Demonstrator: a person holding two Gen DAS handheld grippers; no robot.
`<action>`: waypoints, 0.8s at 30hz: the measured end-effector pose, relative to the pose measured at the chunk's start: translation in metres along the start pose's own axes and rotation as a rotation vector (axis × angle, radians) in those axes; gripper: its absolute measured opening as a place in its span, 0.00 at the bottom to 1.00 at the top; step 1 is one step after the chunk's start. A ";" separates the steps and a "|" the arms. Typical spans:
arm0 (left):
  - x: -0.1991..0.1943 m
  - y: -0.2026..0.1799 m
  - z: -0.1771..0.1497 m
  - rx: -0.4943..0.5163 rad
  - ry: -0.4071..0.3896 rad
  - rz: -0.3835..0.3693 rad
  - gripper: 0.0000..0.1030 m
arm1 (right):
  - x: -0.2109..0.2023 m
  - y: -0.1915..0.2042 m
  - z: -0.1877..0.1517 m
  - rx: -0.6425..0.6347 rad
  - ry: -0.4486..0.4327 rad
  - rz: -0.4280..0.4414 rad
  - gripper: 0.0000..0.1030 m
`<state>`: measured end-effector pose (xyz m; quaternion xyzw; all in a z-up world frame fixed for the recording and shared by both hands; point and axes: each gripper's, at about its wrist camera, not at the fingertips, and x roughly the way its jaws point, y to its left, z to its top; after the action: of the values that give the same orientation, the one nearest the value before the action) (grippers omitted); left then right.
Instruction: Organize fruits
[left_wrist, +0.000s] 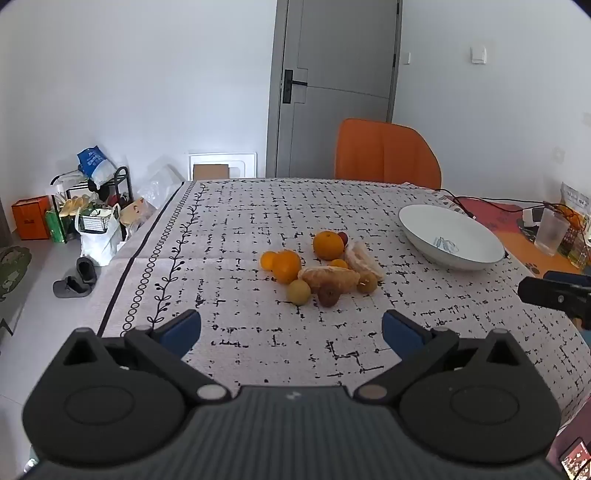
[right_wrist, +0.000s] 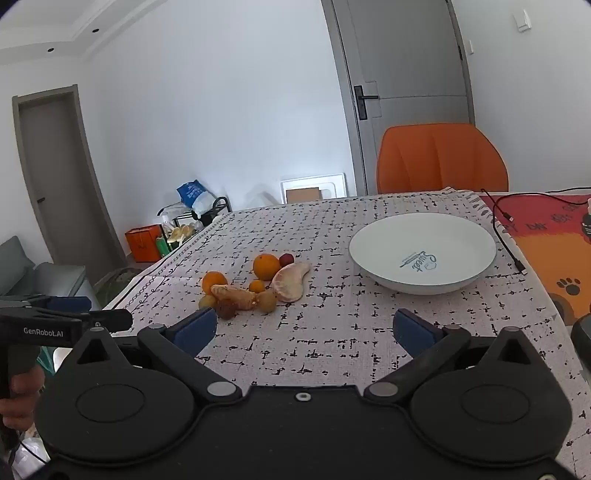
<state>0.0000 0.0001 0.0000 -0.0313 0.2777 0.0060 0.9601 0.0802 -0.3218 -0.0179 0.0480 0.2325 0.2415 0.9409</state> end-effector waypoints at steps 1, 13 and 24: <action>0.000 0.000 0.000 0.000 0.001 -0.001 1.00 | 0.000 0.000 0.000 -0.004 0.001 -0.003 1.00; 0.000 0.002 0.001 0.002 -0.002 0.005 1.00 | 0.001 0.001 -0.002 0.003 0.010 -0.010 1.00; 0.000 0.004 0.000 -0.006 -0.007 0.008 1.00 | 0.003 -0.001 -0.003 0.001 0.014 -0.014 1.00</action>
<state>0.0000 0.0045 0.0001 -0.0329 0.2746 0.0106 0.9609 0.0813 -0.3212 -0.0217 0.0452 0.2393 0.2350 0.9410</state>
